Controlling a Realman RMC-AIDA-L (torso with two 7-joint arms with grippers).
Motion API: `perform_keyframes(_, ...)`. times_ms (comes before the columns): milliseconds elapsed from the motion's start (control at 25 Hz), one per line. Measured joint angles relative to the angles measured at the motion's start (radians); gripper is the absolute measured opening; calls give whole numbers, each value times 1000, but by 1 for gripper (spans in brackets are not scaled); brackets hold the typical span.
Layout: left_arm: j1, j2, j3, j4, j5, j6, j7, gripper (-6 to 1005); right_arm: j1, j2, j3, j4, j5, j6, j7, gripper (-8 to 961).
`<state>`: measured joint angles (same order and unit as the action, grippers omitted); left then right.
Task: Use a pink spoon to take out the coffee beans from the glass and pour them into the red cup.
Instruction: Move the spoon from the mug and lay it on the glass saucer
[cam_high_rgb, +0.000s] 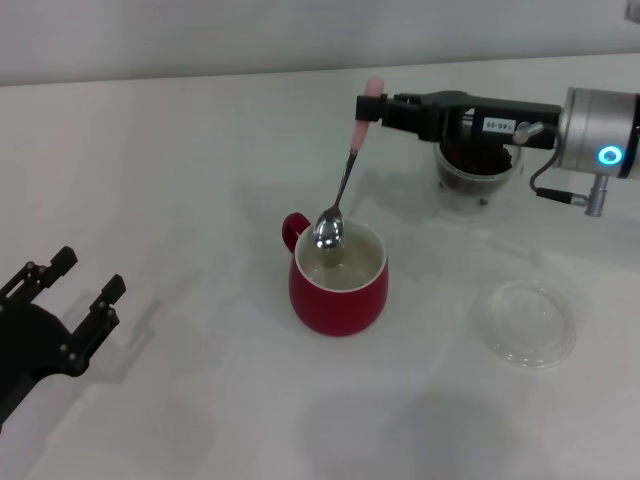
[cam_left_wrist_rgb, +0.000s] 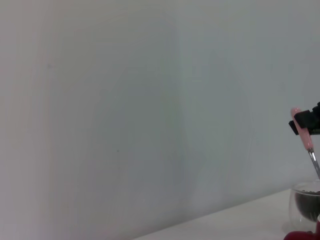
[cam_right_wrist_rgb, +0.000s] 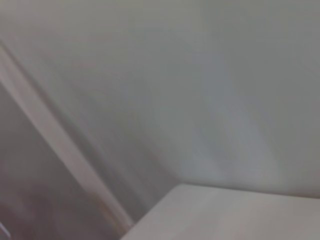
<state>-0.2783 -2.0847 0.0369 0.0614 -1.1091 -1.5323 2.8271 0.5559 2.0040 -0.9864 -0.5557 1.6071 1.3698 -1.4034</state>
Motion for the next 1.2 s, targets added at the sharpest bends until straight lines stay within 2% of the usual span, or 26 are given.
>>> perform_keyframes(280, -5, 0, 0, 0, -6, 0, 0, 591, -36, -5, 76, -36, 15, 69, 115, 146)
perform_keyframes(400, -9, 1, -1, 0, -6, 0, 0, 591, -57, -14, 99, -59, 15, 103, 153, 146)
perform_keyframes(560, -10, 2, -4, 2, -7, 0, 0, 591, -91, -33, 103, -85, 16, 120, 173, 146)
perform_keyframes(840, -19, 2, -8, 3, -9, 12, 0, 590, -159, -85, 109, -107, 15, 160, 164, 146)
perform_keyframes(1000, -21, 3, -8, 4, -9, 13, 0, 590, -217, -112, 152, -97, 7, 168, 127, 146)
perform_keyframes(1200, -21, 3, -8, 6, -9, 14, 0, 591, -257, -127, 189, -62, 6, 175, 90, 146)
